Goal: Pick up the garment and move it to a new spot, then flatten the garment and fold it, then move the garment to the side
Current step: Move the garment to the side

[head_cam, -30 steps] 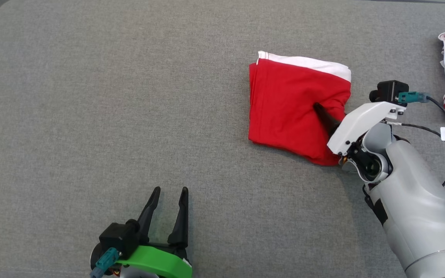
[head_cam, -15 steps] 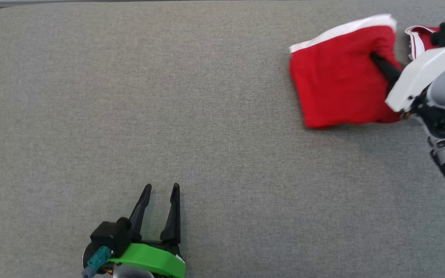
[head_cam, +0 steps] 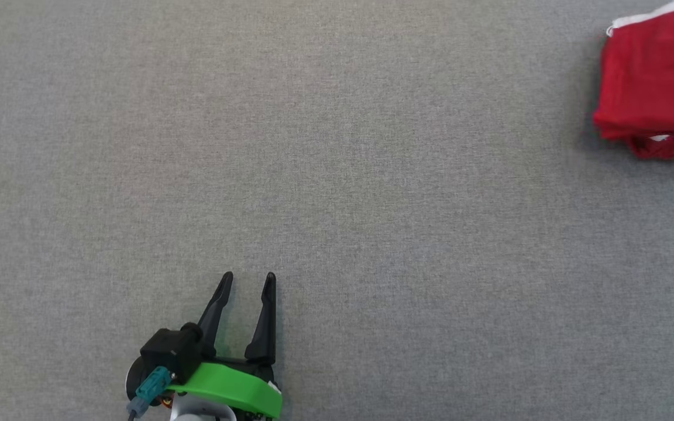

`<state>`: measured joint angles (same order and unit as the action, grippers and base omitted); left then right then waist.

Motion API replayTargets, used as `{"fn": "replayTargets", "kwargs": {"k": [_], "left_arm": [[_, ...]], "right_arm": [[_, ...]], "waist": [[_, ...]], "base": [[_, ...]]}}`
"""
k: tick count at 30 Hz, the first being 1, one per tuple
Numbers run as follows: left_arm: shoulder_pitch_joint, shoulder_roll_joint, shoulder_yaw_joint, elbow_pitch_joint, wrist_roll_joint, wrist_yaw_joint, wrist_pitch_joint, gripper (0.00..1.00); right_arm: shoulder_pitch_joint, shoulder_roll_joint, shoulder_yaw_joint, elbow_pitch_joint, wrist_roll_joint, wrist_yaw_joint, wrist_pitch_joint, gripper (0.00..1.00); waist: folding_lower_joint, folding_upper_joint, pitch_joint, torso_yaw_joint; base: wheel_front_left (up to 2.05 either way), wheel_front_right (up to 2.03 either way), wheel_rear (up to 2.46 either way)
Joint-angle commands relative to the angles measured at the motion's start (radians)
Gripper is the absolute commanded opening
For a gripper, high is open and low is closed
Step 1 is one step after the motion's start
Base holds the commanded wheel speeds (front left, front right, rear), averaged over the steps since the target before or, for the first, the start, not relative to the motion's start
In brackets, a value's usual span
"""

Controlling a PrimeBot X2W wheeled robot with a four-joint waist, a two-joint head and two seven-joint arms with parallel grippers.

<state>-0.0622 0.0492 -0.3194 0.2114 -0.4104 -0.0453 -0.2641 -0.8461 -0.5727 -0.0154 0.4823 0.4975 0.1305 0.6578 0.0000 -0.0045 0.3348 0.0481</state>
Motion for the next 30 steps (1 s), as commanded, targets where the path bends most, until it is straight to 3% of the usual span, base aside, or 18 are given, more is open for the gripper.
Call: {"fn": "replayTargets", "kwargs": {"k": [1, 13, 14, 15, 16, 17, 25, 30], "left_arm": [[-0.019, 0.003, 0.003, 0.004, 0.015, -0.008, 0.000, 1.00], [-0.012, 0.003, 0.000, 0.007, 0.011, 0.000, 0.000, 1.00], [-0.010, 0.003, -0.002, 0.008, 0.009, 0.001, 0.000, 1.00], [-0.008, 0.003, -0.003, 0.010, 0.008, 0.002, 0.000, 1.00], [-0.006, 0.003, -0.004, 0.011, 0.006, 0.003, 0.000, 1.00], [-0.006, 0.003, -0.006, 0.012, 0.006, 0.002, 0.000, 1.00], [-0.007, 0.003, 0.008, 0.032, 0.003, -0.005, 0.000, 1.00], [0.022, 0.003, 0.025, 0.023, -0.009, 0.003, 0.000, 1.00]], "right_arm": [[-0.012, -0.003, -0.022, 0.026, -0.032, 0.000, -0.010, 0.00], [0.034, -0.063, -0.075, 0.166, -0.221, 0.000, -0.067, 0.02], [0.042, -0.065, -0.075, 0.178, -0.236, 0.000, -0.072, 0.25], [0.048, -0.067, -0.071, 0.187, -0.248, 0.000, -0.075, 0.38], [0.053, -0.071, -0.068, 0.193, -0.260, 0.000, -0.082, 0.96], [0.059, -0.079, -0.067, 0.201, -0.275, 0.000, -0.090, 1.00], [0.089, -0.068, -0.096, 0.239, -0.398, 0.000, -0.235, 1.00], [0.121, 0.002, -0.149, 0.177, -0.390, 0.000, -0.469, 1.00]], "waist": [[0.0000, 0.0045, 0.019, 0.015], [0.0000, 0.0045, 0.049, 0.041], [0.0000, 0.0045, 0.045, 0.039], [0.0000, 0.0045, 0.042, 0.037], [0.0000, 0.0045, 0.038, 0.035], [0.0000, 0.0045, 0.033, 0.032], [0.0000, 0.0045, -0.011, 0.006], [0.0000, 0.0045, -0.084, 0.009]], "base": [[0.00, 0.00, 0.00], [0.00, 0.00, 0.00], [0.00, 0.00, 0.00], [0.00, 0.00, 0.00], [0.00, 0.00, 0.00], [0.00, 0.00, 0.00], [0.00, 0.00, 0.00], [0.00, 0.00, 0.00]]}}
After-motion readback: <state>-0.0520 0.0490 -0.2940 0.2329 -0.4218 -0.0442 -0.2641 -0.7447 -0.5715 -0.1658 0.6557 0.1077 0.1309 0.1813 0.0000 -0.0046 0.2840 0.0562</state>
